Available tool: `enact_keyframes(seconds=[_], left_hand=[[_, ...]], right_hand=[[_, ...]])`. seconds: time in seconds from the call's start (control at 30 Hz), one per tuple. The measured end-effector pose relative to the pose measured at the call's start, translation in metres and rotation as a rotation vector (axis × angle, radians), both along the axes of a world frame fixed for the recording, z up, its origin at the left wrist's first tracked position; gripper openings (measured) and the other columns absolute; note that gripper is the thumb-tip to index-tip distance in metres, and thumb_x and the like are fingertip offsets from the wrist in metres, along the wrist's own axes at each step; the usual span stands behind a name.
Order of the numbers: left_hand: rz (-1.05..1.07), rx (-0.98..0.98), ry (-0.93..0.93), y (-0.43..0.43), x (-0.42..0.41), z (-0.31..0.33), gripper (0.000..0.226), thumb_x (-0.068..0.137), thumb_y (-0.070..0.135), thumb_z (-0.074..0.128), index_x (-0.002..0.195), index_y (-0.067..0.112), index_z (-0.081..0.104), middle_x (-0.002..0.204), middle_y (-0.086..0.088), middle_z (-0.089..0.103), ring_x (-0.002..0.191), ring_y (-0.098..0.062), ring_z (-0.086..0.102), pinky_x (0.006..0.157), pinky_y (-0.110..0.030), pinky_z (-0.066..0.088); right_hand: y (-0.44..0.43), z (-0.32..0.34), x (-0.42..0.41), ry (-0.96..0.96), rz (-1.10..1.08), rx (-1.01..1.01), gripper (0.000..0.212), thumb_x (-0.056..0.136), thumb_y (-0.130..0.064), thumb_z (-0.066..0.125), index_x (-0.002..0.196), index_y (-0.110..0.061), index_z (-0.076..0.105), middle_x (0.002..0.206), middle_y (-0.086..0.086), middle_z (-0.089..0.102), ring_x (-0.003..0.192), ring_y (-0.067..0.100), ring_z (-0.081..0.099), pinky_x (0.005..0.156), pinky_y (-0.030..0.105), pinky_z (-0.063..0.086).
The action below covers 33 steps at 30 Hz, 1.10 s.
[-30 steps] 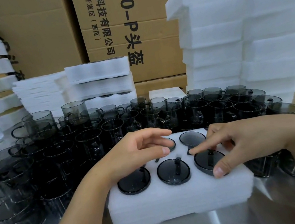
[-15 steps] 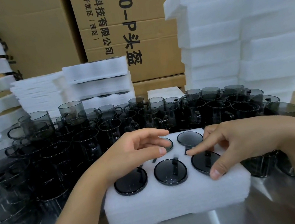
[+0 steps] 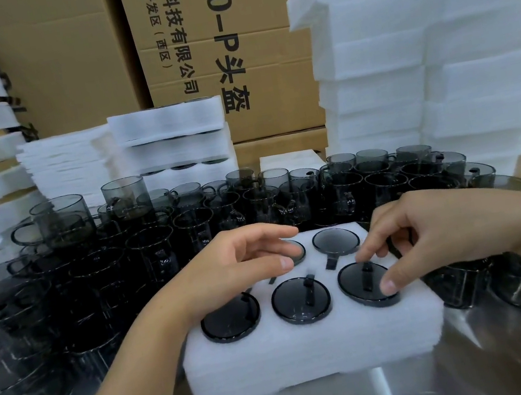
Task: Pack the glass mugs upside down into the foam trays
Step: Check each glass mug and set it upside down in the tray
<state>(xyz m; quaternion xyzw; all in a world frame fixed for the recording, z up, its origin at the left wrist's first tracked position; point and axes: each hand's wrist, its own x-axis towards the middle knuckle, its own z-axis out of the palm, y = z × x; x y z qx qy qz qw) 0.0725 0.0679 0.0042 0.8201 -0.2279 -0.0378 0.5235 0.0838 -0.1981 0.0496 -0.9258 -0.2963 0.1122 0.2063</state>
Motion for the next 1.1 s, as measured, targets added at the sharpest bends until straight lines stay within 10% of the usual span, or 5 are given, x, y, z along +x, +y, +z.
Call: enact_keyframes(seconds=[1.1], left_hand=[[-0.019, 0.008, -0.01, -0.002, 0.003, -0.002, 0.041, 0.073, 0.03, 0.071, 0.113, 0.036, 0.065, 0.109, 0.011, 0.071, 0.104, -0.005, 0.064, 0.09, -0.022, 0.049]], right_hand=[[-0.003, -0.005, 0.007, 0.228, 0.04, -0.021, 0.042, 0.059, -0.061, 0.076, 0.094, -0.057, 0.052, 0.065, -0.014, 0.054, 0.057, 0.002, 0.046, 0.062, 0.026, 0.039]])
